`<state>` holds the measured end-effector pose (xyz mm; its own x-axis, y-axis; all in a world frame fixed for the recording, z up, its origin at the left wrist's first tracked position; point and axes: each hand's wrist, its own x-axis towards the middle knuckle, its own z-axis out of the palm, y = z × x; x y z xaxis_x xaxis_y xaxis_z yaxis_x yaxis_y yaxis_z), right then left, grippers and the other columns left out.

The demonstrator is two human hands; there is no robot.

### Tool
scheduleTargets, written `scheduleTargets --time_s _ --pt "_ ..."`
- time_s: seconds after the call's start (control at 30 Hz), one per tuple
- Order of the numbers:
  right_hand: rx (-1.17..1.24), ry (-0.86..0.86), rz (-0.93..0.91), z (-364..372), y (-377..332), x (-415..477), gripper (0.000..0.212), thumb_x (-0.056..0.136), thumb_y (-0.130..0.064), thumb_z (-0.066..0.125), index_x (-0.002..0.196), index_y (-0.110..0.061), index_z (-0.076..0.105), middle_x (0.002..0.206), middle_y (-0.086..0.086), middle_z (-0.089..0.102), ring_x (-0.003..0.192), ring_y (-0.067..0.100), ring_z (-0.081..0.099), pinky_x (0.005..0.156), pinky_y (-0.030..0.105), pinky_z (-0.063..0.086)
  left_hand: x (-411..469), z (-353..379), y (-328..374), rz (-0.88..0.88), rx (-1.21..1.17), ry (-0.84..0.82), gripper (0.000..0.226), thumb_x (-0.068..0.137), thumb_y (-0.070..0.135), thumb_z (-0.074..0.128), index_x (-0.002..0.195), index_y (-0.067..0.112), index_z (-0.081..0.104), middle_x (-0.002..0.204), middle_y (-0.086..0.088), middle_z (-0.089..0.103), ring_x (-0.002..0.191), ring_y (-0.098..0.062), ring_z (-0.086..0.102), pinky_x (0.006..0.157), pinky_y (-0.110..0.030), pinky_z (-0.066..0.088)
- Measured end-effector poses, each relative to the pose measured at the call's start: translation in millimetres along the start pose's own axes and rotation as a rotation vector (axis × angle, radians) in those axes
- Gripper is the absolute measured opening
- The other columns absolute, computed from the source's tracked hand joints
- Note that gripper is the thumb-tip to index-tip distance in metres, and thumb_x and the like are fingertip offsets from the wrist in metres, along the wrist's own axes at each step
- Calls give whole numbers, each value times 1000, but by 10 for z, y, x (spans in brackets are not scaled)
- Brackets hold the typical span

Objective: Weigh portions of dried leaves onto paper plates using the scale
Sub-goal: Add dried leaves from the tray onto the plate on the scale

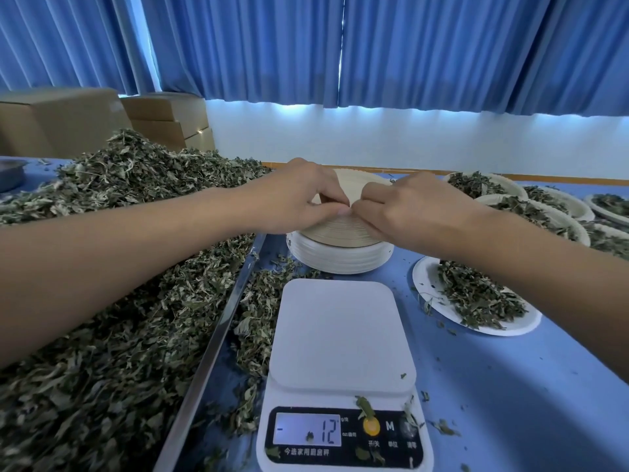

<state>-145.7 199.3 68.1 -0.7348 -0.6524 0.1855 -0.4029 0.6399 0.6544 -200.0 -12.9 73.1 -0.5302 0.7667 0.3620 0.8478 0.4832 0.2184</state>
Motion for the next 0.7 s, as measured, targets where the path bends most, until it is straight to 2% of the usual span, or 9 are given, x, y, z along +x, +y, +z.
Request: scheduleTargets --time_s 0.1,0.2,0.3,0.4,0.5,0.57,0.7 --pt "101 93 126 -42 82 27 31 107 -21 34 123 -9 58 114 10 57 85 37 62 68 48 50 31 -62 10 33 90 56 20 94 26 68 111 17 75 96 0 68 89 -15 60 82 -30 47" --pt "156 192 249 -141 148 20 30 105 -21 38 123 -10 59 116 9 57 96 36 60 70 49 50 66 -164 26 -4 202 137 22 97 20 63 116 17 73 99 0 68 95 -21 61 86 -43 49" --pt "173 355 253 -297 91 -129 28 107 -20 42 117 -10 66 111 9 64 97 33 63 64 47 50 -38 -262 152 41 182 216 20 98 24 65 112 15 75 97 0 71 93 -21 64 85 -43 50" --pt "204 577 191 -453 -145 -428 21 103 -13 55 110 -7 74 100 11 72 81 35 69 49 43 50 -341 -302 359 182 232 249 19 97 24 63 107 13 76 91 -1 71 84 -25 66 78 -41 51" --pt "293 595 100 -518 -544 -787 19 97 -9 64 111 -7 77 98 10 74 70 33 69 46 40 51 -748 -221 572 359 350 197 17 95 18 65 103 9 77 92 -5 73 87 -30 68 77 -49 52" --pt "373 559 41 -522 -800 -986 20 96 -11 66 113 -9 77 99 8 74 70 29 69 46 39 52 -1000 -113 680 436 375 144 17 95 17 68 107 10 77 98 -5 73 94 -29 68 80 -50 52" --pt "521 472 20 -440 -1112 -1217 22 99 -22 65 116 -15 77 105 2 71 73 18 66 49 36 54 -1305 77 797 344 278 -111 27 101 32 60 123 24 73 114 7 72 107 -17 65 91 -45 49"
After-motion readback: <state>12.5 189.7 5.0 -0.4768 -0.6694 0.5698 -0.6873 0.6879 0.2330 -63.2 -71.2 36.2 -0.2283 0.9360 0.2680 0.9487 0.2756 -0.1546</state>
